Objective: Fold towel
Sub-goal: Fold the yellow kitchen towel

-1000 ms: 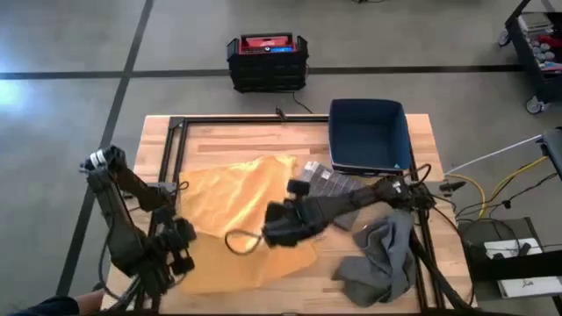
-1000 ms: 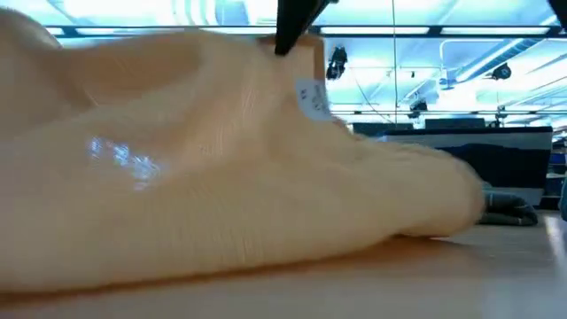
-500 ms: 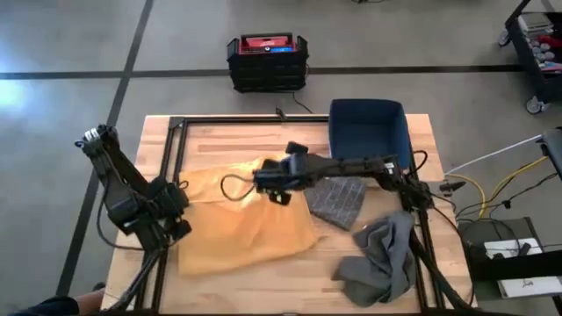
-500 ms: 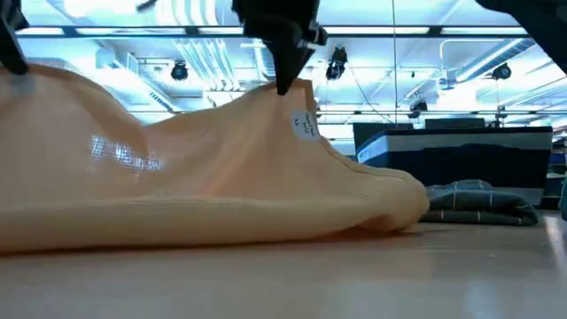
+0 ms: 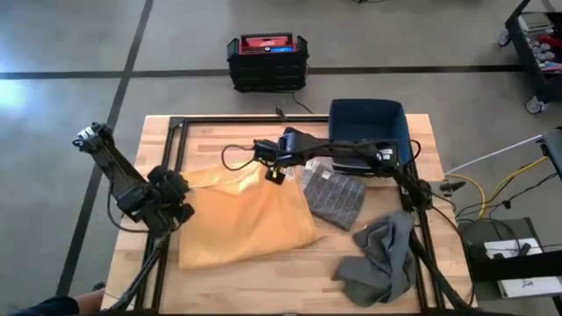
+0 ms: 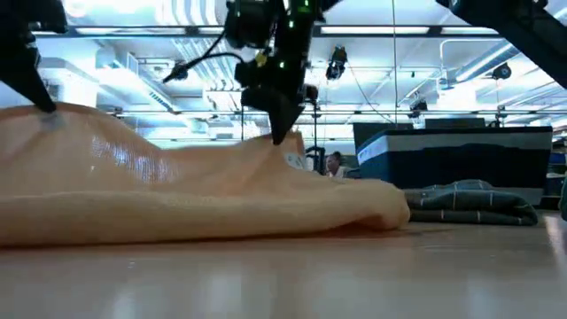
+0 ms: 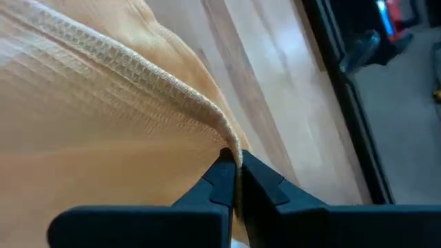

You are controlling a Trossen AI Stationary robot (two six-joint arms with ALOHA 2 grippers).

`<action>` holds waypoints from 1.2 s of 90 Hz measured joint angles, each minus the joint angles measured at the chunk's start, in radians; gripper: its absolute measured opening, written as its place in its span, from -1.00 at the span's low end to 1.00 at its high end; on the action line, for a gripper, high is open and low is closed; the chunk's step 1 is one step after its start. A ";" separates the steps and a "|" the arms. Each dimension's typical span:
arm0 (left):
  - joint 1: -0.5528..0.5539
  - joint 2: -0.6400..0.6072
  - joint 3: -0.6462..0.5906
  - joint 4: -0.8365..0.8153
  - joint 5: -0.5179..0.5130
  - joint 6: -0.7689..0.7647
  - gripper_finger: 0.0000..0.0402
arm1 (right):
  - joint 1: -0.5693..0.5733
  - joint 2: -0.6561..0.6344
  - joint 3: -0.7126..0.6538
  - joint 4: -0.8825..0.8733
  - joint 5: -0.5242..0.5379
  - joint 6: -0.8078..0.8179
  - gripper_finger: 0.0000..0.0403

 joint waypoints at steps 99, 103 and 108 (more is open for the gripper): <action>0.299 -0.009 -0.078 -0.005 -0.167 0.012 -1.00 | -0.118 0.000 -0.185 0.299 -0.086 -0.157 -1.00; 0.324 -0.013 -0.078 -0.006 -0.166 0.019 -1.00 | -0.120 0.000 -0.185 0.300 -0.086 -0.157 -1.00; 0.354 -0.019 -0.078 -0.006 -0.165 0.022 -1.00 | -0.122 0.000 -0.185 0.302 -0.086 -0.157 -1.00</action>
